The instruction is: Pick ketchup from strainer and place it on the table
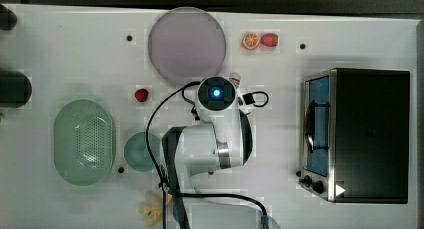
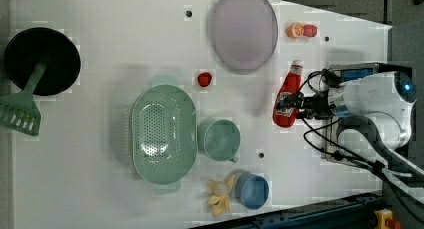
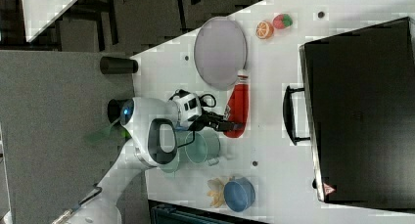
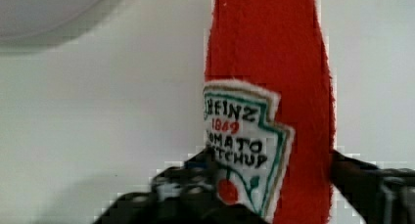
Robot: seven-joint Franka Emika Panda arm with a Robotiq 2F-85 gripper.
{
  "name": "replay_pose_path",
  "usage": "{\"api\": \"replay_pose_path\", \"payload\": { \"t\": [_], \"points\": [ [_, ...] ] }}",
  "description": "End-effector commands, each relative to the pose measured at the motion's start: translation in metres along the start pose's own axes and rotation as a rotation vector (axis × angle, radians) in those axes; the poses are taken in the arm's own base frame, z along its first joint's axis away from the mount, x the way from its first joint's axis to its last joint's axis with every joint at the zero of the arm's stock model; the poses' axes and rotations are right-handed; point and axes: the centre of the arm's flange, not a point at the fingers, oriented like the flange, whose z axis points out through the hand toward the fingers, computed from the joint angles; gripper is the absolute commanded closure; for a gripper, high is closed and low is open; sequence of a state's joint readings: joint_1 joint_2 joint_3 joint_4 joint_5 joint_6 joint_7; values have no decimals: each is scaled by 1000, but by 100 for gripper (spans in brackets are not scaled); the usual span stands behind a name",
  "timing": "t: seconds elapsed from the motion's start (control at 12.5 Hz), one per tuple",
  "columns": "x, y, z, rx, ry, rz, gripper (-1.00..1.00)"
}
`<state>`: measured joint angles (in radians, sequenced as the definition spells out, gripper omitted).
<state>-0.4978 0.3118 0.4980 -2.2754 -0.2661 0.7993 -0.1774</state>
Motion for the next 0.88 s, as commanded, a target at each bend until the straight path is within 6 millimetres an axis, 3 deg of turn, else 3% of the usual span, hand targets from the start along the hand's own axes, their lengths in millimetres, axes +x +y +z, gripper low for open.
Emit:
{"api": "replay_pose_path", "payload": {
  "t": [0.08,0.24,0.48,0.64,0.88],
  "points": [
    [8,3,-8,-2,47,-52,-100],
    [25,2,-52,13,139,-38,-100],
    [38,4,-148,0,268,-6,-100],
    [31,3,-203,-14,248,42,-100],
    [11,-4,-264,66,103,172,-100]
  ]
}}
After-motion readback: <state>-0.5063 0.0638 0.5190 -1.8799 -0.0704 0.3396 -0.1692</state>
